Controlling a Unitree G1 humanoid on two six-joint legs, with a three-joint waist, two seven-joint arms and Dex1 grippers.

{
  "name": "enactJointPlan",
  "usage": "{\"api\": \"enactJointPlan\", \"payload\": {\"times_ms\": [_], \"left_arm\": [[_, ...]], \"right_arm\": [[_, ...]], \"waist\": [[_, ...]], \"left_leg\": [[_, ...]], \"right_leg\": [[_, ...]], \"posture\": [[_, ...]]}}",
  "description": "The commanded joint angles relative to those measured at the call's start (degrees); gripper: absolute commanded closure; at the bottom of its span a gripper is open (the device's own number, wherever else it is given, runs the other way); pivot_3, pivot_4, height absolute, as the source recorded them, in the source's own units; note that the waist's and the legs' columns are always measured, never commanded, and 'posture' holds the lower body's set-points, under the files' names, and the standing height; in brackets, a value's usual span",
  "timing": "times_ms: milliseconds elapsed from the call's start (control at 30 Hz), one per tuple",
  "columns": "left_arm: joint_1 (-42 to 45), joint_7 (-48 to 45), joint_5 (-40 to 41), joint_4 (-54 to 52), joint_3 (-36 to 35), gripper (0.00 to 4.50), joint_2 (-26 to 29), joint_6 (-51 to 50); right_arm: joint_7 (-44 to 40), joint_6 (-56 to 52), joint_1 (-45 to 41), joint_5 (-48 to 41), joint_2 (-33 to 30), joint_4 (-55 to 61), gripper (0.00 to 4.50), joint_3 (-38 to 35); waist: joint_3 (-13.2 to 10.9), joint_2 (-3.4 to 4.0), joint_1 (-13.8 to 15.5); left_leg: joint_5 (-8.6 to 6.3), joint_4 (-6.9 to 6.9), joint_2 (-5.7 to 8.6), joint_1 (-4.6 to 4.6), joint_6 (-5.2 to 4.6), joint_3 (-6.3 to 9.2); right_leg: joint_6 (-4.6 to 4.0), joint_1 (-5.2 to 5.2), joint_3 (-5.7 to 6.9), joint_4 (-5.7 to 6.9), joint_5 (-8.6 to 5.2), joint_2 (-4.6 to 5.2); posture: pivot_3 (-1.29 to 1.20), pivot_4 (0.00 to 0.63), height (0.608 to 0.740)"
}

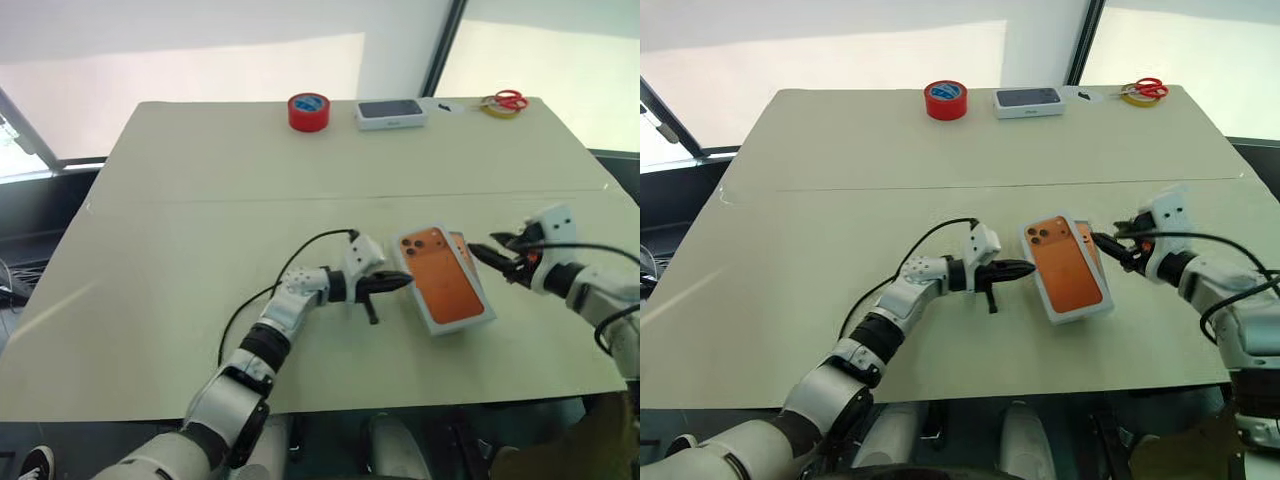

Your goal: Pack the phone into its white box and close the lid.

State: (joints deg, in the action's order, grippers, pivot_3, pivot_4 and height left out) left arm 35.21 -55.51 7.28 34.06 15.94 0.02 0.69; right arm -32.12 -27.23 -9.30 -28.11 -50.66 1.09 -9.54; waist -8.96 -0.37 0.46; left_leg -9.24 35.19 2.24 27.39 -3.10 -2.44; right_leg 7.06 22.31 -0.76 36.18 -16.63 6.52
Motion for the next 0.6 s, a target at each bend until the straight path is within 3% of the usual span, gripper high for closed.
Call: {"api": "enactJointPlan", "payload": {"times_ms": [33, 67, 100, 400, 600], "left_arm": [[-1.70, -0.41, 0.64, -6.16, 0.02, 4.50, 1.05, -2.31], [-2.30, -0.05, 0.34, -6.71, 0.28, 4.50, 1.40, -2.90], [-2.70, 0.36, -0.10, -6.74, 0.63, 4.50, 1.38, -3.06], [0.99, 2.83, -2.65, -3.00, 3.27, 4.50, -3.63, -2.50], [6.80, 4.31, -5.03, 7.45, 3.90, 4.50, -6.35, 3.09]], "right_arm": [[-0.40, 5.48, -0.73, 4.96, 0.34, 1.58, 3.88, -0.74], [-0.67, 5.82, -0.78, 5.33, 0.80, 1.40, 4.37, -0.94], [-0.96, 5.97, -0.88, 5.47, 1.25, 1.19, 4.45, -1.16], [-5.23, 7.40, 0.58, 7.84, 2.16, 1.26, 4.45, -1.96], [-4.78, 6.49, 1.99, 7.93, 3.59, 2.14, 4.45, -3.03]], "waist": [[0.00, 0.01, 0.11], [0.00, 0.01, 0.21], [0.00, 0.01, 0.30], [0.00, 0.00, 0.39], [-0.01, -0.02, 0.34]], "left_leg": [[0.00, 0.02, 0.00, 0.00, 0.01, 0.00], [-0.01, 0.04, 0.00, -0.04, 0.02, 0.00], [-0.01, 0.04, 0.00, -0.11, 0.02, 0.00], [-0.02, 0.04, 0.08, -0.09, 0.02, -0.01], [-0.01, 0.04, 0.07, -0.09, 0.01, -0.01]], "right_leg": [[-0.01, 0.00, -0.01, 0.00, 0.01, 0.00], [-0.04, 0.01, -0.01, 0.00, 0.03, 0.01], [-0.05, 0.03, 0.00, -0.04, 0.03, 0.02], [-0.03, -0.05, 0.06, -0.09, 0.04, 0.14], [-0.02, -0.12, 0.12, -0.04, 0.05, 0.10]], "posture": [[0.00, 0.150, 0.738], [0.00, 0.150, 0.738], [0.00, 0.150, 0.738], [0.00, 0.150, 0.738], [0.00, 0.150, 0.738]]}}
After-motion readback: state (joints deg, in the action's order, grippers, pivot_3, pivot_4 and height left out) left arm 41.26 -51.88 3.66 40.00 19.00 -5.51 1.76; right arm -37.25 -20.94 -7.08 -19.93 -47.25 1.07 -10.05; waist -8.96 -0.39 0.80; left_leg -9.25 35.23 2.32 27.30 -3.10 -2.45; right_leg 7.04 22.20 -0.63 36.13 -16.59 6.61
